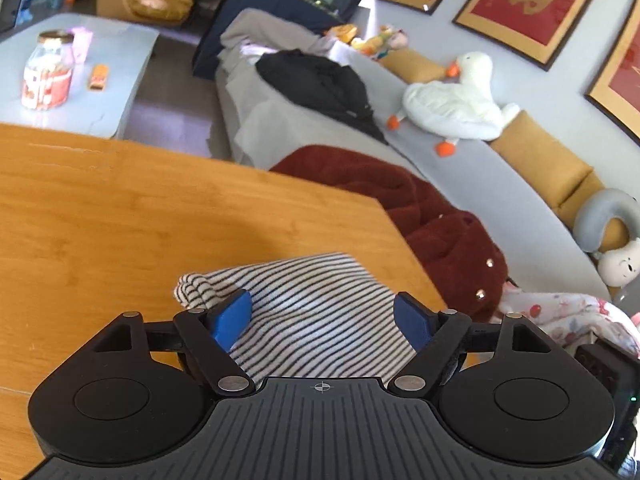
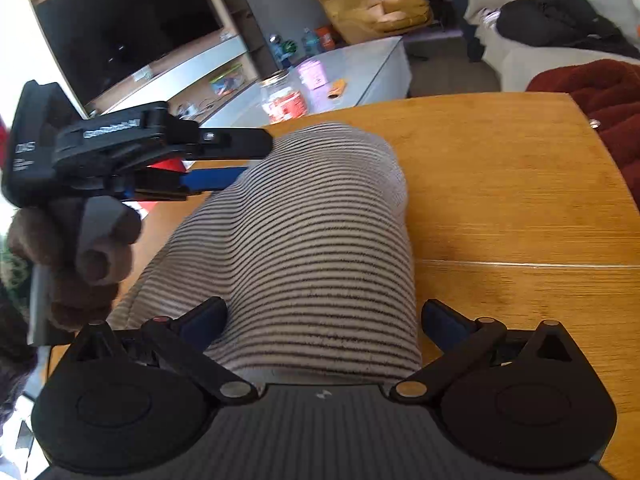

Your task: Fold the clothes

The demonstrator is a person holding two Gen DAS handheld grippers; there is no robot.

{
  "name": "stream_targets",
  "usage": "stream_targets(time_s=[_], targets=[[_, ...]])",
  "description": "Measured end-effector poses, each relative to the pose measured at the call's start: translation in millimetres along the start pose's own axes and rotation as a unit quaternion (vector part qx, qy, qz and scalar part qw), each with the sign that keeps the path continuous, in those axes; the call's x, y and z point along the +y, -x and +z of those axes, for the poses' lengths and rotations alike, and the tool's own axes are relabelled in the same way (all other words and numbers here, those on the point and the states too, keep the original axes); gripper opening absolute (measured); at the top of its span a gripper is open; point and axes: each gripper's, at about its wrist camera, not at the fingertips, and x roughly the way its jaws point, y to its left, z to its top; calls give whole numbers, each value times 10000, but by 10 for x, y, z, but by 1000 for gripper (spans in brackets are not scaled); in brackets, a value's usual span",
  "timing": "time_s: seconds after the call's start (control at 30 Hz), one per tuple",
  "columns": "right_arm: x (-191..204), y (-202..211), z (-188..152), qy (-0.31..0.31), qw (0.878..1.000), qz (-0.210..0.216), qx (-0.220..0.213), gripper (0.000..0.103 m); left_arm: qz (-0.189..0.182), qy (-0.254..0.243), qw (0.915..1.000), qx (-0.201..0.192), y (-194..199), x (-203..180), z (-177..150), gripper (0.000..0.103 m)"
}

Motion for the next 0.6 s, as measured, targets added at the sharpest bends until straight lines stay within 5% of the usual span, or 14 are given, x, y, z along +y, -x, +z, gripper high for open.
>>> stream_targets(time_s=[0.17,0.27,0.4,0.6], targets=[[289,301,151,650,9941,-381,-782,103,-40,77,10000,-22,12,71,-4,82],[592,233,72,1466,9843,-647,-743,103,32,-78,10000,-19,-14,27,-27,84],[801,-63,-194,2542,9523,-1503,-765,103,85,-213,9997,-50,-27,-23,-60,87],[723,-38,-95,2094,9677,-1323,-476,103,439,-374,9981,-235,159,-169,-82,84]])
